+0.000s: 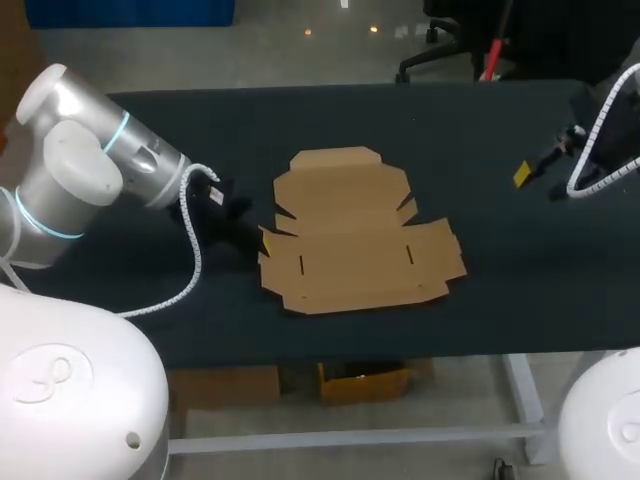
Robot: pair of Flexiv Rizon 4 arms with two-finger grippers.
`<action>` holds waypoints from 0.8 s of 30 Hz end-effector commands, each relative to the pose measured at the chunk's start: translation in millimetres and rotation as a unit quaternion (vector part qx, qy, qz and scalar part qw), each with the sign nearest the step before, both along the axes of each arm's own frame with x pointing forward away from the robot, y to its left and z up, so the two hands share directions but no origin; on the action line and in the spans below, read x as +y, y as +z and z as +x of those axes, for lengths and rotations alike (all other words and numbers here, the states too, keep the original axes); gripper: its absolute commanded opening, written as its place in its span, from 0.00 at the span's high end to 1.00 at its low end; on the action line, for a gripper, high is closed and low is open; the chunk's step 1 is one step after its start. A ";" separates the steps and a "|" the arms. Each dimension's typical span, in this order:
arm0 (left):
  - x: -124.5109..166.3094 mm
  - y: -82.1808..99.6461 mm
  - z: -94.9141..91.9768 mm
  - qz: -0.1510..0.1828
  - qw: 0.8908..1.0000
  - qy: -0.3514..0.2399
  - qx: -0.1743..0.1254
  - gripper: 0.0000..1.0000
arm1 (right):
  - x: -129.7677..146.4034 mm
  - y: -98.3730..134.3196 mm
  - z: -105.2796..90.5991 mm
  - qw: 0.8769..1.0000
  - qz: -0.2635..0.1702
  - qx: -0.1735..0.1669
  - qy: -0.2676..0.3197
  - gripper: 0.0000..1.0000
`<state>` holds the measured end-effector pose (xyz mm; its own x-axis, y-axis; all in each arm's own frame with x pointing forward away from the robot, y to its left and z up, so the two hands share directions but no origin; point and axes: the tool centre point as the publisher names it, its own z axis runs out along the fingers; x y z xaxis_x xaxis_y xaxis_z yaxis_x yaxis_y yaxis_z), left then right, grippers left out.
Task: Assemble the packaging by folding the flat box into shape, placing the metal phone stand inside, and closing the box properly
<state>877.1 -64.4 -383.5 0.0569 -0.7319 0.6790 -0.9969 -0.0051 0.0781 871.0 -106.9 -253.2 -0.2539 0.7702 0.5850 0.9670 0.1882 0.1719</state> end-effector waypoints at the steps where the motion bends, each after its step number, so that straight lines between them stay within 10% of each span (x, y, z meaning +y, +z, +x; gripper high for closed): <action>1: -2.0 -0.2 -1.0 0.000 1.000 0.005 -0.004 1.00 | -2.1 0.4 -1.9 1.000 0.003 0.000 0.001 0.00; 11: -7.3 1.7 9.1 0.004 1.000 -0.004 -0.009 1.00 | -2.5 0.1 -2.2 1.000 0.005 -0.001 0.003 0.00; 12: -7.4 1.8 9.3 0.005 1.000 -0.004 -0.009 0.95 | -2.9 0.0 -2.3 1.000 0.005 -0.001 0.002 0.00; 16: -4.4 3.5 12.8 0.011 1.000 -0.005 -0.011 0.08 | -3.2 -0.7 -2.1 1.000 0.005 0.001 0.002 0.00; 17: -3.1 4.0 14.5 0.014 1.000 -0.002 -0.013 0.00 | -3.0 -0.8 -1.9 1.000 0.005 0.001 0.003 0.00; 24: 11.2 10.2 23.7 0.021 0.999 0.013 -0.021 0.00 | -1.6 -0.3 -0.9 1.000 0.005 0.001 0.003 0.00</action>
